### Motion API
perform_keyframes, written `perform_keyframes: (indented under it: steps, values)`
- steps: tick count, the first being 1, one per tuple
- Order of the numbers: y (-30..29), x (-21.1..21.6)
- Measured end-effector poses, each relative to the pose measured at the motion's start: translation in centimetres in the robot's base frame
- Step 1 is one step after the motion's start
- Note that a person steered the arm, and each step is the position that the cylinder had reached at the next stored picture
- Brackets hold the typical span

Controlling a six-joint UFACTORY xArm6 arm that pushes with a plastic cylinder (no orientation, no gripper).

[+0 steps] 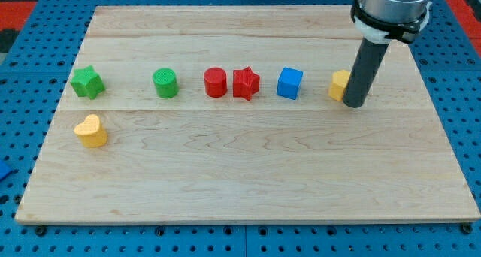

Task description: Move the yellow heart to the center right

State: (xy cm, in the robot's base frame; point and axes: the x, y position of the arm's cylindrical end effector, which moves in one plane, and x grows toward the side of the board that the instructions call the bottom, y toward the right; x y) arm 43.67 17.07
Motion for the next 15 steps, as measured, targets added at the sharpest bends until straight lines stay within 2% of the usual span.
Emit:
perform_keyframes:
  steps: [1,2,3,4,5,7,8,9,10,11,12,14,15]
  values:
    - [-4.9,7.7]
    - [-16.4,10.7]
    - [-32.2,10.7]
    - [-45.2,9.5]
    - [-46.7,7.0]
    - [-30.5,4.5]
    - [-24.8,3.2]
    - [-22.1,1.6]
    - [-25.9,-1.0]
    - [-21.8,-0.8]
    - [-17.9,1.8]
    - [-6.0,2.2]
    - [-14.6,4.5]
